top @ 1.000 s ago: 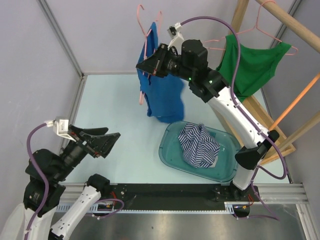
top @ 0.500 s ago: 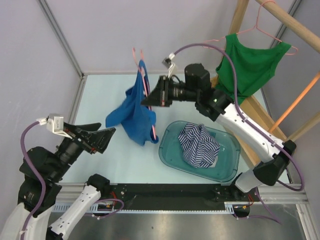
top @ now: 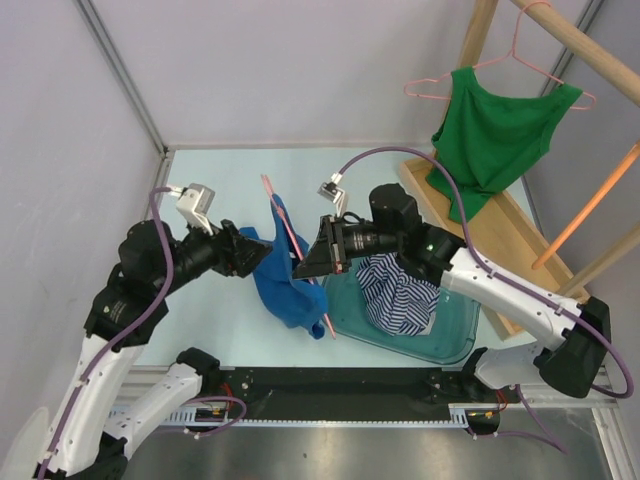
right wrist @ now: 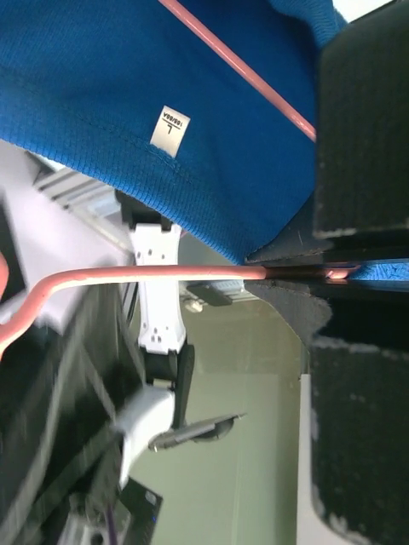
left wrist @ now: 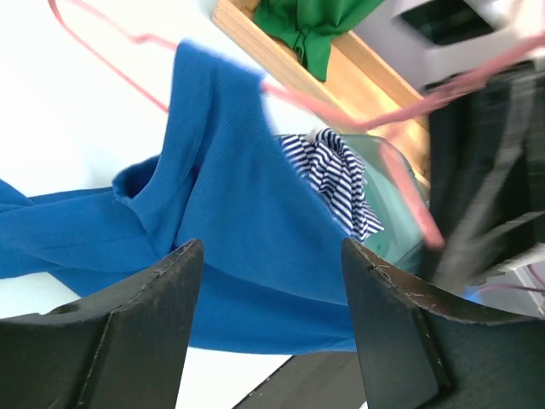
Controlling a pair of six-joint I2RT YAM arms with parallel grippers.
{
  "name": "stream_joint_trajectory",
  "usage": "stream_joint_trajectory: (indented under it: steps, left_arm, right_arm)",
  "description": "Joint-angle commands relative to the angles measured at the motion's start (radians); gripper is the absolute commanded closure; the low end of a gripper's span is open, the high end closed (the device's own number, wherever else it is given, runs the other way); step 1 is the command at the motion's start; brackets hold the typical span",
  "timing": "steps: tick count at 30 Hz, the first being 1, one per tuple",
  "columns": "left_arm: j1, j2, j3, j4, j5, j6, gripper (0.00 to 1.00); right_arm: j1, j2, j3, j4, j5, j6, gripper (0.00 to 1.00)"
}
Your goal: Remove the tank top from the hanger
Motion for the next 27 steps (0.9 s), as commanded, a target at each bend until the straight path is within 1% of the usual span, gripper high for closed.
stream_joint_trajectory:
  steps: [1, 6, 7, 8, 11, 14, 18, 21, 22, 24, 25, 27]
  left_arm:
    - [-0.003, -0.005, -0.025, 0.074, 0.042, 0.03, 0.3]
    - [-0.003, 0.007, -0.02, 0.117, 0.044, 0.013, 0.28]
    - [-0.003, 0.009, -0.016, 0.123, 0.045, 0.004, 0.22]
    - [-0.003, 0.016, -0.014, 0.134, 0.056, -0.003, 0.19]
    - [-0.003, 0.023, -0.011, 0.157, 0.072, -0.022, 0.14]
    - [-0.003, 0.023, -0.017, 0.177, 0.079, -0.042, 0.12]
    - [-0.003, 0.039, -0.022, 0.179, 0.055, -0.041, 0.13]
    - [-0.003, 0.05, -0.026, 0.174, 0.035, -0.029, 0.21]
    - [-0.003, 0.059, -0.026, 0.174, 0.02, -0.027, 0.27]
    - [-0.003, 0.064, -0.025, 0.171, 0.012, -0.023, 0.35]
    - [-0.003, 0.063, -0.026, 0.17, 0.01, -0.023, 0.44]
    - [-0.003, 0.053, -0.026, 0.179, 0.015, -0.021, 0.57]
  right_arm:
    - [0.018, -0.081, 0.008, 0.124, -0.028, 0.03, 1.0]
    - [0.042, -0.092, -0.003, 0.123, -0.025, 0.023, 1.0]
    - [0.047, -0.093, -0.006, 0.118, -0.024, 0.021, 1.0]
    - [0.05, -0.095, -0.008, 0.117, -0.025, 0.02, 1.0]
    - [0.065, -0.102, -0.009, 0.098, -0.016, 0.003, 1.0]
    - [0.084, -0.106, -0.012, 0.088, -0.008, -0.009, 1.0]
    - [0.115, -0.106, -0.006, 0.091, -0.002, -0.016, 1.0]
    - [0.145, -0.109, 0.01, 0.079, 0.01, -0.028, 1.0]
    - [0.153, -0.11, 0.014, 0.068, 0.013, -0.038, 1.0]
    - [0.171, -0.115, 0.017, 0.057, 0.019, -0.051, 1.0]
    - [0.174, -0.118, 0.017, 0.043, 0.021, -0.055, 1.0]
    - [0.177, -0.122, 0.015, 0.036, 0.027, -0.066, 1.0]
